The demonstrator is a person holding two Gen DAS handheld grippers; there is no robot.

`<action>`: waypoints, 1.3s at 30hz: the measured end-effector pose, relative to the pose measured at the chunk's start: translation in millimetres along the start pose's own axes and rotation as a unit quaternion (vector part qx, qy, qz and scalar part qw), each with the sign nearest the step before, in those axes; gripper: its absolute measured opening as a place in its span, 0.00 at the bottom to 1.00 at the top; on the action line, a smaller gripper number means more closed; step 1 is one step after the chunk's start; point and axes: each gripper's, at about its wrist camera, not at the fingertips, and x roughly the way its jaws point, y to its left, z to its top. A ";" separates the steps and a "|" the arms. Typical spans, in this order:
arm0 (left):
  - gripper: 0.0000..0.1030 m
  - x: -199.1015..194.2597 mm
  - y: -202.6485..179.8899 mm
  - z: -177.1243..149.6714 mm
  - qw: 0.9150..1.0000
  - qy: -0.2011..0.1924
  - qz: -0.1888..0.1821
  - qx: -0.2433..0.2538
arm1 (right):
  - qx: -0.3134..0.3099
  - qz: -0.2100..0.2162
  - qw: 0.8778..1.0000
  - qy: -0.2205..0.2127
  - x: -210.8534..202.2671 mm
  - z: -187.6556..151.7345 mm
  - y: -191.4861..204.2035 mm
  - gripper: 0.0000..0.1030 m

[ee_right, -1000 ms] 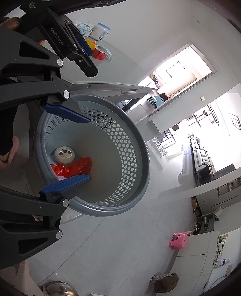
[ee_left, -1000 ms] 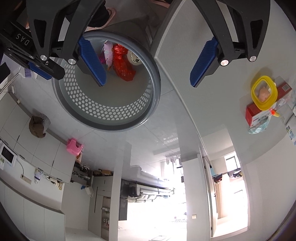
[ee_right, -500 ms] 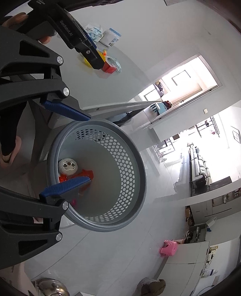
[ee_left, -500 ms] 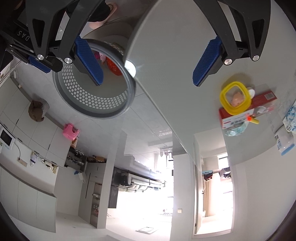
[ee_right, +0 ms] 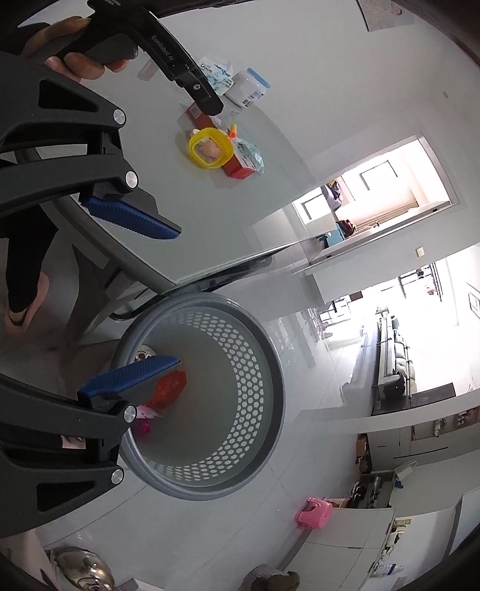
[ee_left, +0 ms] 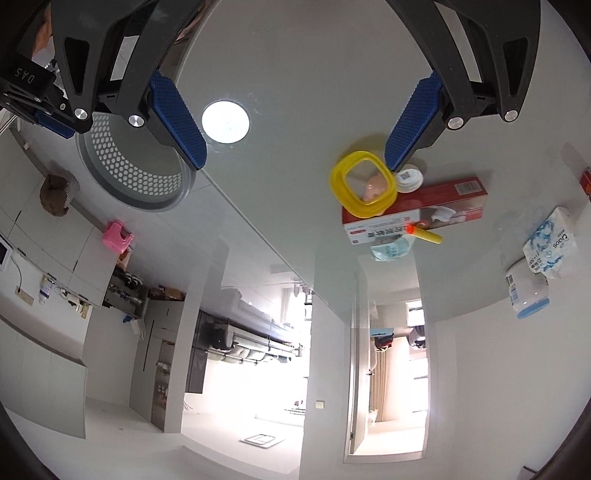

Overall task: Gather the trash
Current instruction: 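Move both tools back toward the toothpaste box and yellow ring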

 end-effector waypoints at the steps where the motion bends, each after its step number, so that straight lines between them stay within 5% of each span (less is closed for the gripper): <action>1: 0.93 -2.3 6.9 0.0 1.000 -0.002 0.004 -0.003 | -0.003 0.003 1.000 0.000 1.9 0.8 5.3 0.61; 12: 0.93 -10.9 74.5 -0.1 0.998 -0.008 0.055 -0.028 | -0.051 0.033 0.998 0.010 33.3 16.0 65.9 0.65; 39: 0.93 49.2 153.0 -0.5 0.987 0.045 0.127 -0.090 | -0.144 0.118 0.979 0.082 168.4 45.0 159.3 0.68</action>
